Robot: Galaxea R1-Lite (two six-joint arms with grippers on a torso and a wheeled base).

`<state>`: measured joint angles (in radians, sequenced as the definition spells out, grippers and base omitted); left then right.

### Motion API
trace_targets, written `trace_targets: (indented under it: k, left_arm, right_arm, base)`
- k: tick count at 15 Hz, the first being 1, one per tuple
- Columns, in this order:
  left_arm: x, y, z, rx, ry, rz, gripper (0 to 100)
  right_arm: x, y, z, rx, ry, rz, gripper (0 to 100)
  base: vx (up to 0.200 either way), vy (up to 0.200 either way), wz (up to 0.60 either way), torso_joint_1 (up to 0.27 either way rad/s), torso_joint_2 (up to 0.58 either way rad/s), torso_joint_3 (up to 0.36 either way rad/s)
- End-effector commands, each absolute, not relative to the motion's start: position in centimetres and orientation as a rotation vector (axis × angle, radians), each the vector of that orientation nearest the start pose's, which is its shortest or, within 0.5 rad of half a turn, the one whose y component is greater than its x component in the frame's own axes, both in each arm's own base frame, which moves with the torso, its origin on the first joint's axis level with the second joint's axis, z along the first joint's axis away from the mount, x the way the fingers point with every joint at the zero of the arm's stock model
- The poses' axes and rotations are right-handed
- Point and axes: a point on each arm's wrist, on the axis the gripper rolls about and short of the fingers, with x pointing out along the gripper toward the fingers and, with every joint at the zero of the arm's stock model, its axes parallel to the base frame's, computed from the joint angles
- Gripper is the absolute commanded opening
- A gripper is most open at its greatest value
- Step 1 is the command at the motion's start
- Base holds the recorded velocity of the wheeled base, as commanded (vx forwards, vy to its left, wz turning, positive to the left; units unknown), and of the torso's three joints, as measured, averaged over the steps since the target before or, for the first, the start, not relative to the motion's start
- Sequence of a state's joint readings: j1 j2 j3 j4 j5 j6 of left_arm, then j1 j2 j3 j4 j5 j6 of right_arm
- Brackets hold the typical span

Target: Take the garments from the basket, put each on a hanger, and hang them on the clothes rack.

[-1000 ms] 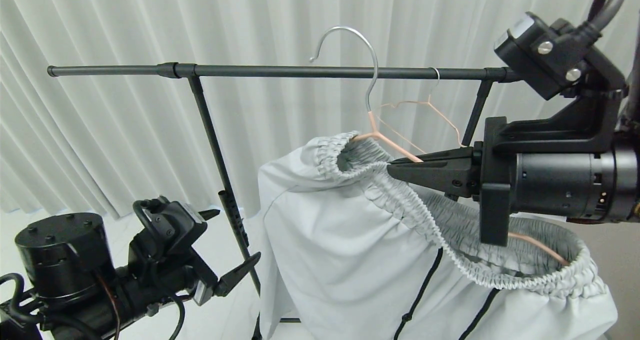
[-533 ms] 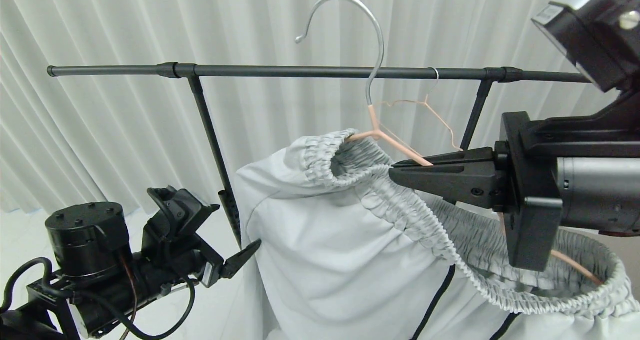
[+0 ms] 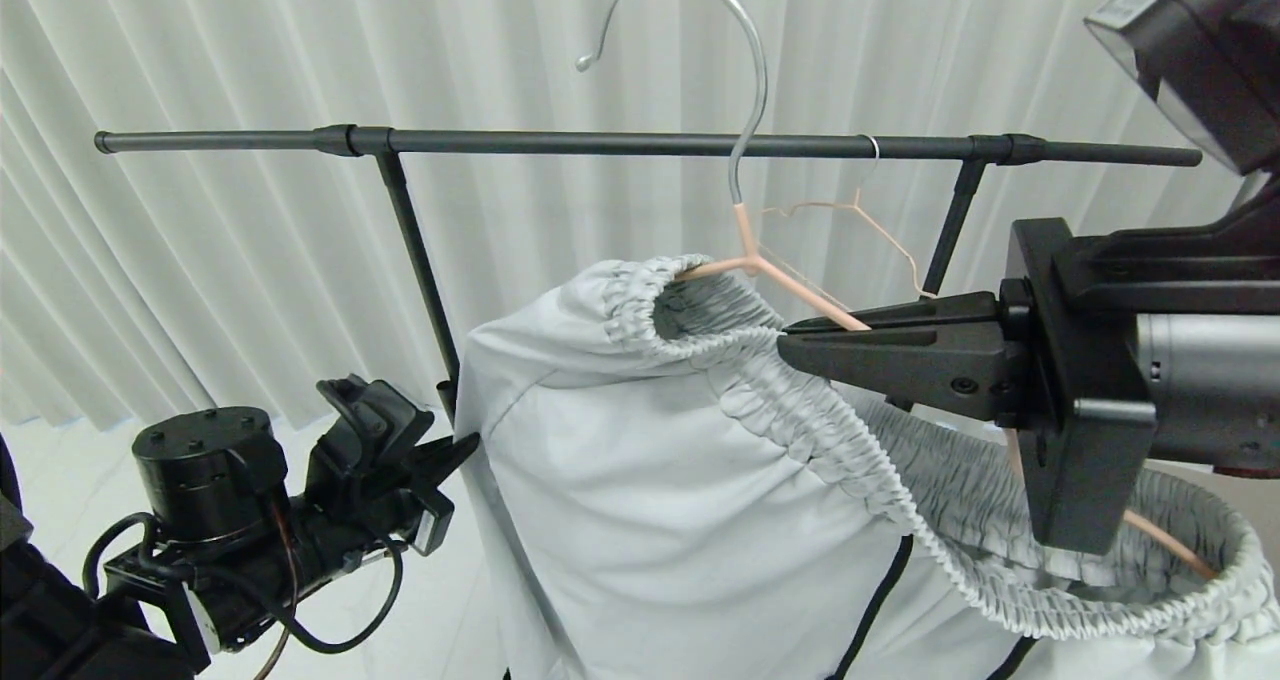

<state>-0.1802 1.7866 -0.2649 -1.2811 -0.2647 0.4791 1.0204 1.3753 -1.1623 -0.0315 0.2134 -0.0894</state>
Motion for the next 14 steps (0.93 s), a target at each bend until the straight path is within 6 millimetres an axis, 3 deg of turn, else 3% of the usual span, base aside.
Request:
trace_targets:
  k: [1, 6, 14]
  left_arm:
    - [24.3, -4.8, 9.4, 0.460, 0.151, -0.482, 0]
    - [25.1, -0.7, 8.4, 0.538, 0.212, -0.340, 0]
    - [25.2, 0.2, 8.0, 0.564, 0.236, -0.298, 0]
  right_arm:
    - [11.6, 19.8, 31.2, -0.154, 0.124, 1.236, 0]
    - [11.5, 19.6, 31.4, -0.150, 0.119, 1.234, 0]
    - [11.5, 19.6, 31.4, -0.149, 0.118, 1.233, 0]
  base:
    - [0.000, 0.000, 0.00, 0.000, 0.00, 0.000]
    - [0.000, 0.000, 0.00, 0.000, 0.00, 0.000]
    - [0.000, 0.000, 0.00, 0.000, 0.00, 0.000]
